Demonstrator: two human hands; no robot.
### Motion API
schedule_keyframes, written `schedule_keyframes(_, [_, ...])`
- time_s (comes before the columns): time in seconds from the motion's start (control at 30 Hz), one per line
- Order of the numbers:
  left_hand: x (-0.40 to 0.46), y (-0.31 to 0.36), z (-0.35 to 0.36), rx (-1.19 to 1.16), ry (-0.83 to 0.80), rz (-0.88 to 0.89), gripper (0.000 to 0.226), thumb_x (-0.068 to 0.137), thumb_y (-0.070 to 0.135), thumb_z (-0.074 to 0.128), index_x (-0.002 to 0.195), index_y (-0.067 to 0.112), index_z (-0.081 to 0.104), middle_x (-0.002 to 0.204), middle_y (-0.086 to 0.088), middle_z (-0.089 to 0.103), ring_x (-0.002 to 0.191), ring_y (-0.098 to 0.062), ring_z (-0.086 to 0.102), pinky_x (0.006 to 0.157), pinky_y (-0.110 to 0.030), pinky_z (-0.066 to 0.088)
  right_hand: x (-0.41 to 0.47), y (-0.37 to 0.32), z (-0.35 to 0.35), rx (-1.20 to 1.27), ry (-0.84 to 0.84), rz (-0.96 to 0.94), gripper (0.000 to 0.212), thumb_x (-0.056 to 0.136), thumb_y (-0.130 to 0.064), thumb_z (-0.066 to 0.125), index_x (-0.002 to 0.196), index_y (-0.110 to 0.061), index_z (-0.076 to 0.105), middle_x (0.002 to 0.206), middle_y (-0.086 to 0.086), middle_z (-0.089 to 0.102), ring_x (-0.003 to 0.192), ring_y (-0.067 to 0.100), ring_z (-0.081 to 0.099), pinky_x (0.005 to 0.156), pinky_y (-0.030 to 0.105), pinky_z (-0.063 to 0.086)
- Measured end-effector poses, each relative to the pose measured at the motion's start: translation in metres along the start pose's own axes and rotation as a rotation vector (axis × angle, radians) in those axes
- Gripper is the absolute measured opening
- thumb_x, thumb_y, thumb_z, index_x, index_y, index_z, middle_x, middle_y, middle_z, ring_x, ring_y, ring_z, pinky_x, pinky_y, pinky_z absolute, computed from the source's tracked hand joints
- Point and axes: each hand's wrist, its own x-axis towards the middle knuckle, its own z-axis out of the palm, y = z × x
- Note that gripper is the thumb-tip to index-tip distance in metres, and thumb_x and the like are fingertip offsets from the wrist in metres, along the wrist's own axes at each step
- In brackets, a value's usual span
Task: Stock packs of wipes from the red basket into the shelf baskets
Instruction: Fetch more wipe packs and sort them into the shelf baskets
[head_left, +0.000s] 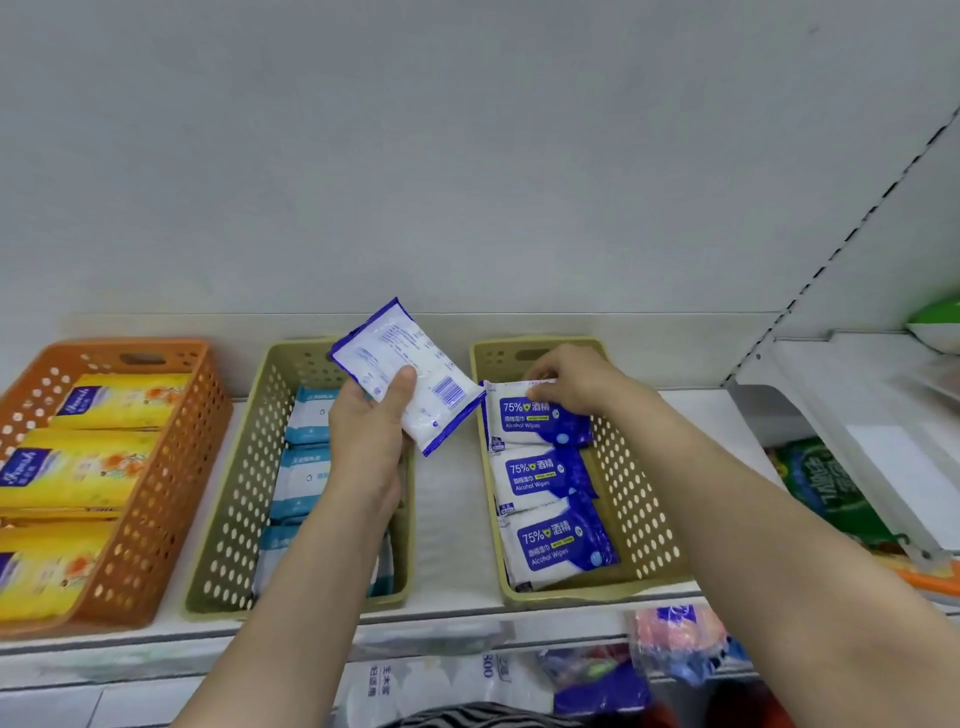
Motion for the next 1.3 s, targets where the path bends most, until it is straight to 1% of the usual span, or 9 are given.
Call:
schedule_keyframes(0.23, [0.000, 0.002, 0.000, 0.008, -0.008, 0.021, 0.020, 0.096, 0.015, 0.064, 0.116, 0.017, 0.062, 0.113, 0.000, 0.074, 0.101, -0.019, 0.072, 0.082, -0.034, 0.057, 0.002, 0.008, 0.047, 0.162, 0.386, -0.001, 0.033, 0.087, -0.026, 0.073, 0.118, -0.015, 0.071, 0.115, 0.005, 0.071, 0.109, 0.025, 0.062, 0.090, 0.033, 0.049])
schedule_keyframes(0.4, [-0.001, 0.000, 0.010, 0.021, -0.043, 0.005, 0.024, 0.096, 0.016, 0.064, 0.119, 0.013, 0.061, 0.115, -0.003, 0.073, 0.104, -0.023, 0.071, 0.085, -0.039, 0.056, -0.005, 0.013, 0.073, 0.289, 0.124, 0.083, 0.031, 0.093, -0.040, 0.065, 0.117, -0.024, 0.074, 0.116, -0.002, 0.073, 0.109, 0.019, 0.065, 0.095, 0.032, 0.051])
schedule_keyframes(0.53, [-0.005, -0.003, 0.021, 0.039, -0.107, -0.047, 0.028, 0.095, 0.016, 0.064, 0.123, 0.010, 0.061, 0.114, -0.003, 0.074, 0.103, -0.024, 0.072, 0.087, -0.042, 0.057, -0.018, -0.004, 0.045, 0.724, 0.198, 0.201, 0.040, 0.098, -0.047, 0.054, 0.127, -0.021, 0.065, 0.122, -0.002, 0.068, 0.113, 0.018, 0.063, 0.098, 0.039, 0.051])
schedule_keyframes(0.7, [-0.012, -0.008, 0.038, 0.096, -0.177, -0.045, 0.027, 0.093, 0.013, 0.066, 0.120, 0.010, 0.065, 0.110, -0.006, 0.075, 0.098, -0.025, 0.073, 0.078, -0.038, 0.061, -0.061, -0.041, -0.003, 1.267, -0.033, -0.023, 0.024, 0.093, -0.028, 0.068, 0.110, -0.011, 0.071, 0.100, 0.004, 0.076, 0.090, 0.017, 0.073, 0.073, 0.032, 0.058])
schedule_keyframes(0.83, [-0.017, -0.006, 0.050, 0.163, -0.167, 0.005, 0.026, 0.092, 0.030, 0.066, 0.110, 0.011, 0.066, 0.099, -0.003, 0.074, 0.098, -0.019, 0.070, 0.086, -0.032, 0.056, -0.072, -0.044, -0.005, 1.082, 0.386, -0.084, 0.012, 0.084, -0.010, 0.076, 0.091, -0.020, 0.074, 0.084, -0.004, 0.077, 0.077, 0.010, 0.072, 0.072, 0.024, 0.055])
schedule_keyframes(0.97, [-0.019, 0.004, 0.053, -0.050, -0.289, -0.196, 0.076, 0.074, 0.071, 0.051, 0.116, 0.010, 0.062, 0.109, -0.013, 0.074, 0.102, -0.024, 0.072, 0.090, -0.036, 0.056, -0.069, -0.023, 0.002, 0.235, 0.819, -0.466, 0.014, 0.080, -0.017, 0.075, 0.093, -0.021, 0.075, 0.095, -0.014, 0.071, 0.100, 0.011, 0.056, 0.087, 0.012, 0.040])
schedule_keyframes(1.07, [-0.017, 0.002, 0.050, -0.027, -0.242, -0.137, 0.040, 0.092, 0.039, 0.061, 0.114, 0.006, 0.065, 0.108, -0.012, 0.074, 0.090, -0.019, 0.074, 0.079, -0.031, 0.060, -0.071, -0.014, 0.012, 0.195, 0.633, -0.619, 0.028, 0.082, -0.029, 0.076, 0.109, -0.022, 0.076, 0.120, -0.008, 0.069, 0.119, 0.012, 0.049, 0.101, 0.024, 0.041])
schedule_keyframes(1.13, [-0.015, 0.000, 0.046, 0.038, -0.197, -0.120, 0.013, 0.097, 0.016, 0.061, 0.107, 0.008, 0.065, 0.105, -0.012, 0.073, 0.080, -0.014, 0.073, 0.070, -0.026, 0.060, -0.079, -0.016, 0.004, 0.450, 0.506, -0.462, 0.035, 0.082, -0.033, 0.079, 0.116, -0.030, 0.073, 0.129, -0.015, 0.062, 0.126, 0.005, 0.048, 0.104, 0.023, 0.041])
schedule_keyframes(1.3, [-0.016, -0.003, 0.043, 0.048, -0.259, -0.119, 0.010, 0.097, 0.010, 0.059, 0.105, 0.011, 0.065, 0.098, -0.005, 0.076, 0.083, -0.013, 0.074, 0.071, -0.027, 0.061, -0.077, -0.011, -0.016, 0.932, 0.306, -0.027, 0.055, 0.084, -0.028, 0.079, 0.134, -0.027, 0.055, 0.128, -0.006, 0.063, 0.110, 0.007, 0.065, 0.085, 0.027, 0.057])
